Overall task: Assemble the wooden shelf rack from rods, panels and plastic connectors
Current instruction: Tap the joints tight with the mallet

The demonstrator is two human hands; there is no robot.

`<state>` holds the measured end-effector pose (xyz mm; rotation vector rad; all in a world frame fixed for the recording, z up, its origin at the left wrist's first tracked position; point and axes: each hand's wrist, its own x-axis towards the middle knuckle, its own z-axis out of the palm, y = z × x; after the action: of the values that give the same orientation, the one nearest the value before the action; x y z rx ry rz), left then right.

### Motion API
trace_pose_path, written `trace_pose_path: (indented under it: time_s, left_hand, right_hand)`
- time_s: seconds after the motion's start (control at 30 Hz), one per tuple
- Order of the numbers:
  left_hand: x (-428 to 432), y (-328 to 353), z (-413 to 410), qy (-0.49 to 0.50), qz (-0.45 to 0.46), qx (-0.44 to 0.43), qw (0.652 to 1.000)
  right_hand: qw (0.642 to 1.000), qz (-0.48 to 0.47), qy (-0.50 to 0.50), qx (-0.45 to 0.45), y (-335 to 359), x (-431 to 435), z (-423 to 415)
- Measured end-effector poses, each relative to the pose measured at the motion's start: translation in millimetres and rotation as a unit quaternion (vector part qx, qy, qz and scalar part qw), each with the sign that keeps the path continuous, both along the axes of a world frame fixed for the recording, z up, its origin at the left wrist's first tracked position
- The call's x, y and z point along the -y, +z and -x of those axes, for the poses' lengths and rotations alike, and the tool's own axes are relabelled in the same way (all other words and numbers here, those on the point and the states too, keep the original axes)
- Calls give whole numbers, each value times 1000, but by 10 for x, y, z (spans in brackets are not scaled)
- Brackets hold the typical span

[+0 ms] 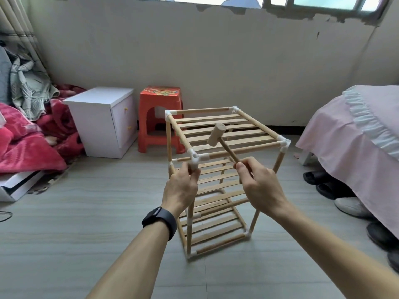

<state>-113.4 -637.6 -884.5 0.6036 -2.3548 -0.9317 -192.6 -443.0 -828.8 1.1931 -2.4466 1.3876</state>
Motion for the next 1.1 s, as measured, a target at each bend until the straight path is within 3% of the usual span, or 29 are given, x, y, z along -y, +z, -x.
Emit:
trace_pose_path:
  time_s: [0.1,0.17,0.23,0.3,0.37,0.43,0.5,0.8,0.93,1.1]
  left_hand:
    - [-74,129,18,43,5,-88,995]
    - [-127,251,56,69,98,-165,979]
    - [-167,389,122,43,218,-177,959]
    - [-183,510,225,-4,314,-113,942]
    - [-180,617,357,-23,374,35,926]
    - [-143,706,491,-26,400,189,896]
    - [-87,751,583,-28,391,266,881]
    - [287,521,469,-77,334,143,929]
    - [503,477,247,-64,294,100,948]
    - [992,382,-207,-6,213,125,969]
  right_hand:
    - [987,83,-51,125,-110,-56,194]
    - [968,130,-110,185,-152,-101,403]
    - [943,176,-161,233,-172,-135,625]
    - [923,194,-215,252,-211,-165,848]
    - [910,193,-265,252,-252,-198,1075]
    - [897,196,-298,263,-283,-234,1292]
    - [880,216,-303,295,-331,-266,1480]
    - [803,312,-173,477,-476,-139,1808]
    - [814,303,-184,460,-290,112,1692]
    - [912,214,-134,323,-36,515,1305]
